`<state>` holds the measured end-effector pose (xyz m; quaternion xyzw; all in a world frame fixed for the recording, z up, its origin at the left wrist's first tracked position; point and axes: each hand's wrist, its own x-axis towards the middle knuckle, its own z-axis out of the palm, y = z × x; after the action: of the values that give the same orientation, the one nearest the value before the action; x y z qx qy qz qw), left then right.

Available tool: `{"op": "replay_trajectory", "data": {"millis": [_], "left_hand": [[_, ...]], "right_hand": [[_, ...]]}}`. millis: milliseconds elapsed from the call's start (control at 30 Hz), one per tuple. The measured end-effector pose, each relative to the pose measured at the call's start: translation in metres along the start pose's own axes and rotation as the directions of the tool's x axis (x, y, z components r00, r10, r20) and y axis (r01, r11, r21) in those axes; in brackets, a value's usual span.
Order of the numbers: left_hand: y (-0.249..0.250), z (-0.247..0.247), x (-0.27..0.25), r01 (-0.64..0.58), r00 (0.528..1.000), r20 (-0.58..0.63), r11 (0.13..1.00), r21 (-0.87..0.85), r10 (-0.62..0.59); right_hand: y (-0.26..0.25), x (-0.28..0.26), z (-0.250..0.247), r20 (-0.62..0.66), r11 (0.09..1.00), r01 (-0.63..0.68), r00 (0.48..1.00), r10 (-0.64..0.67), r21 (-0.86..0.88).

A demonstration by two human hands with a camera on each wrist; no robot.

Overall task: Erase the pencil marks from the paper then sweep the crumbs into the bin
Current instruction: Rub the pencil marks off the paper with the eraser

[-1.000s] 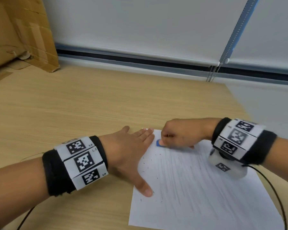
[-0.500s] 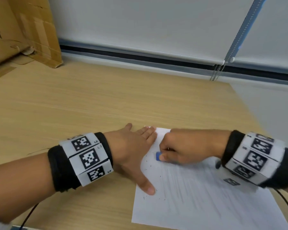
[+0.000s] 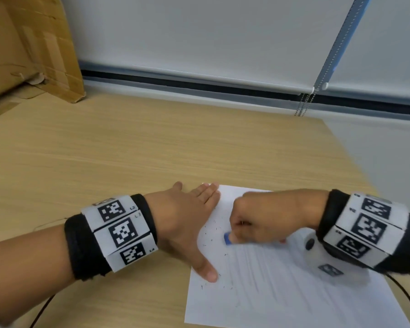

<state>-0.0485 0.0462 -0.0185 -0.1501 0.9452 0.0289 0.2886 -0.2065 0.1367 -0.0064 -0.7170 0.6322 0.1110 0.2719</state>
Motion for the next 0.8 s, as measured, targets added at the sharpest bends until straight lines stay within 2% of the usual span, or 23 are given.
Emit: {"op": "replay_trajectory", "data": {"millis": [133, 300, 467, 633, 800], "left_hand": [[0.000, -0.001, 0.000, 0.006, 1.000, 0.014, 1.000, -0.007, -0.006], [0.003, -0.003, -0.001, 0.019, 0.999, 0.040, 1.000, -0.004, -0.019], [0.001, -0.001, 0.001, 0.016, 1.000, 0.024, 1.000, -0.012, -0.015], [0.002, -0.001, 0.001, 0.017, 0.999, 0.032, 1.000, -0.003, -0.017], [0.001, -0.001, 0.000, 0.003, 1.000, 0.026, 1.000, -0.012, -0.002]], "right_hand": [[0.012, 0.004, -0.002, -0.130, 0.999, -0.035, 0.991, 0.036, 0.013], [-0.008, -0.010, 0.019, -0.005, 0.996, 0.075, 0.997, -0.075, 0.041], [-0.007, -0.011, 0.014, -0.151, 1.000, 0.001, 0.989, -0.004, -0.015], [-0.026, -0.028, 0.023, 0.026, 0.996, 0.091, 0.996, -0.091, 0.002], [-0.020, -0.021, 0.016, -0.138, 1.000, -0.006, 0.990, 0.003, -0.022]]}}
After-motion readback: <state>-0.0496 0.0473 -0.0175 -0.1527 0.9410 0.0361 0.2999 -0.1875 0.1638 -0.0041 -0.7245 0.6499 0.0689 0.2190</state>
